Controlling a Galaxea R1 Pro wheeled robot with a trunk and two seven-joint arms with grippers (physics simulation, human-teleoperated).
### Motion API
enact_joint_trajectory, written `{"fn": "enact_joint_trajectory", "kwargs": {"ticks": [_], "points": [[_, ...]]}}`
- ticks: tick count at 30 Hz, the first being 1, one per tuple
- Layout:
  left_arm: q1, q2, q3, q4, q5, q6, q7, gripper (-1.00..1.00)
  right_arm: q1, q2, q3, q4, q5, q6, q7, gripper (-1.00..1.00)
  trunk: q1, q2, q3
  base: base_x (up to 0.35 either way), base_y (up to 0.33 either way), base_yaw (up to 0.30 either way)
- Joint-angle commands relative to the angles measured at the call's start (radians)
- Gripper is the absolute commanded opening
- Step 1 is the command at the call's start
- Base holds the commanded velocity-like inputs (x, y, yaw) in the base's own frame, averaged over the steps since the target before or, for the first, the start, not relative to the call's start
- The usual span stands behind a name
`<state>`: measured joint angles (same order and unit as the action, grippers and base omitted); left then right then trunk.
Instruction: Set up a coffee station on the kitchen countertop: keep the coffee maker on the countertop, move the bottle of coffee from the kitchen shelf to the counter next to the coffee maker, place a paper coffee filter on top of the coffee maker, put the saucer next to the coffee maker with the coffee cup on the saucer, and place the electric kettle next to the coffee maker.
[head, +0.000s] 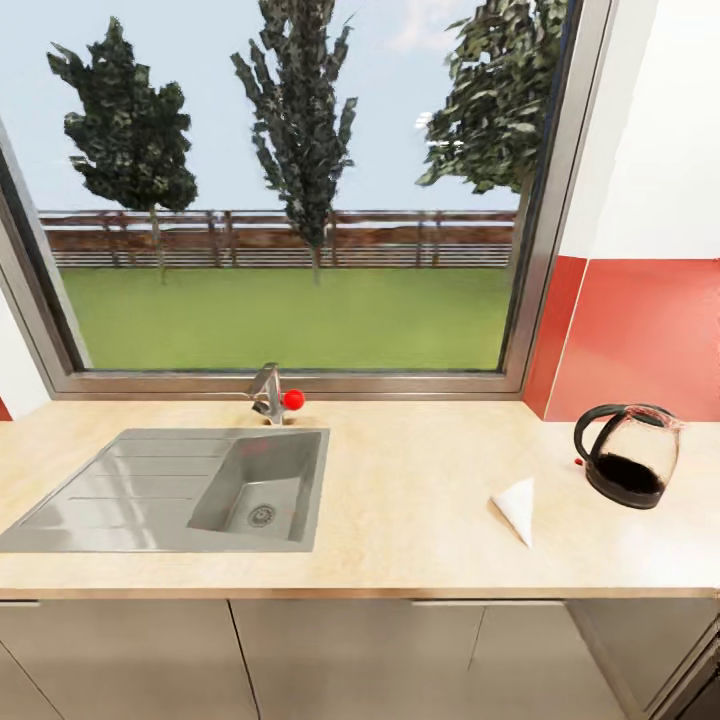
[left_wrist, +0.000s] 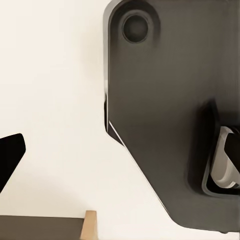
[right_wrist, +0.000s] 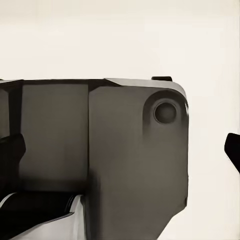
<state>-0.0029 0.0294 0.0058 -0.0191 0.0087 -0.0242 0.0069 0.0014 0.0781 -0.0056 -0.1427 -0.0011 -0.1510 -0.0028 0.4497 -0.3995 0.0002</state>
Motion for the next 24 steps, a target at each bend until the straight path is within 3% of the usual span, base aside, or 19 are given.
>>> {"fn": "enact_joint_trajectory", "kwargs": {"ticks": [1,15,21,24], "points": [[0.0,0.001,0.0,0.001,0.001,-0.002,0.001,1.0,0.0,0.0,-0.001,0.0,0.0,-0.002,0.0,1.0,0.0,-0.001,0.0,0.005,-0.288,0.0],[0.002,0.001,0.002,0.001,0.002,-0.003,0.001,1.0,0.0,0.0,0.005,0.001,0.004,-0.003,0.0,1.0,0.0,-0.001,0.0,0.061,-0.282,0.0],[0.004,0.001,0.001,0.001,0.0,-0.002,0.0,1.0,0.0,0.0,0.008,-0.008,0.015,-0.003,0.005,1.0,0.0,-0.001,0.0,0.081,-0.091,0.0],[0.006,0.001,-0.005,0.001,-0.005,0.0,-0.002,1.0,0.0,0.0,0.008,-0.069,0.048,-0.003,0.004,1.0,0.0,-0.001,0.0,0.013,-0.013,0.0]]}}
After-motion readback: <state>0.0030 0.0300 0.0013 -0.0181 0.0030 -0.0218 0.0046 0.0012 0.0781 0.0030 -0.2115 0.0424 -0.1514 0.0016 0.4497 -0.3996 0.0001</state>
